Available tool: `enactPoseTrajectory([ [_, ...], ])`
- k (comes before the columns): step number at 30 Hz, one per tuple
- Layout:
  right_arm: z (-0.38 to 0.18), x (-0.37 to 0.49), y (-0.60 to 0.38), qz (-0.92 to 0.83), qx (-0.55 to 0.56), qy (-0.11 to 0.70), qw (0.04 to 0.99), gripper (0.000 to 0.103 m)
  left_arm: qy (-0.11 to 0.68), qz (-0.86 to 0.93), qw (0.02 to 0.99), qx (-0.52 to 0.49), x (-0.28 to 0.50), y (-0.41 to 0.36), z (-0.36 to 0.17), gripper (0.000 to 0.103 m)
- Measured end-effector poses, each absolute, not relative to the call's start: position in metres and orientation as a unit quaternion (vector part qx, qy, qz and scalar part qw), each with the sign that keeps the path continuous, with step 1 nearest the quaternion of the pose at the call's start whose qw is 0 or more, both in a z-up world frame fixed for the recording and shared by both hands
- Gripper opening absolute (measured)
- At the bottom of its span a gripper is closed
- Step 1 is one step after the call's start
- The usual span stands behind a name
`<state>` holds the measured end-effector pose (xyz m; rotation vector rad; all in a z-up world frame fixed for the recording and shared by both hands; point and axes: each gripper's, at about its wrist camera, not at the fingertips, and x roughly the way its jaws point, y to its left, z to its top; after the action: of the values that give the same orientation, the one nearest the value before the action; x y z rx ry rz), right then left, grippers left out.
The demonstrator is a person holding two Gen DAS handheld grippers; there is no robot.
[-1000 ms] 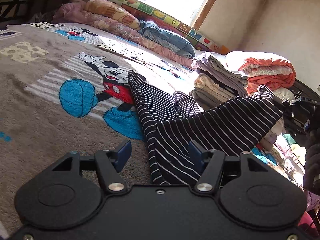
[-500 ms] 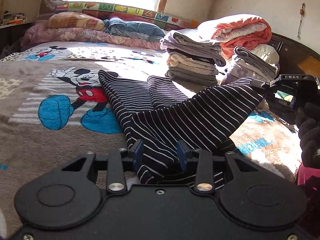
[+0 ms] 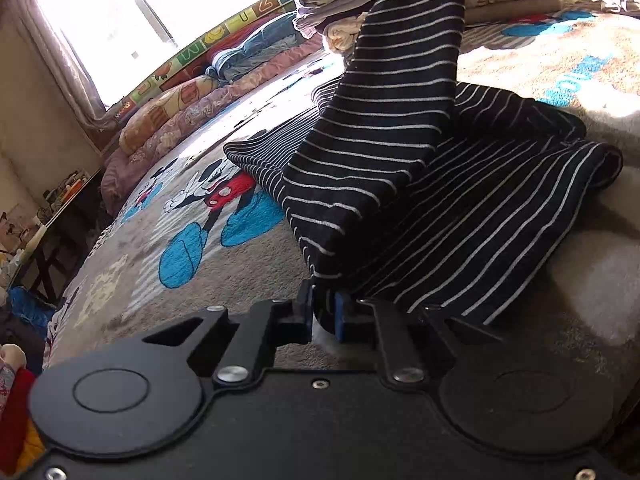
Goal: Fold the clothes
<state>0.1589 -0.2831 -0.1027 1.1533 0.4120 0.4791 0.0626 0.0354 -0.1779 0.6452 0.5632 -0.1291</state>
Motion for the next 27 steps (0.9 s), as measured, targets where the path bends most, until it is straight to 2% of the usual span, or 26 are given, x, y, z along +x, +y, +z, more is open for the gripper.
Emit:
enactPoseTrajectory([
  [6, -0.099, 0.147, -0.29, 0.219, 0.504, 0.198, 0.811, 0.007, 0.268, -0.053, 0.893, 0.358, 0.061, 0.029, -0.187, 0.007],
  [11, -0.147, 0.135, -0.306, 0.157, 0.484, 0.239, 0.827, 0.007, 0.264, -0.049, 0.884, 0.384, 0.061, 0.026, -0.192, 0.005],
  [18, -0.182, 0.106, -0.318, 0.142, 0.504, 0.222, 0.823, 0.007, 0.261, -0.047, 0.875, 0.405, 0.062, 0.023, -0.197, 0.002],
  [23, -0.213, 0.122, -0.322, 0.125, 0.502, 0.251, 0.818, 0.007, 0.261, -0.058, 0.875, 0.403, 0.059, 0.022, -0.193, 0.002],
  [27, -0.227, 0.126, -0.325, 0.139, 0.509, 0.245, 0.814, 0.007, 0.292, -0.099, 0.888, 0.342, 0.052, 0.036, -0.167, 0.006],
])
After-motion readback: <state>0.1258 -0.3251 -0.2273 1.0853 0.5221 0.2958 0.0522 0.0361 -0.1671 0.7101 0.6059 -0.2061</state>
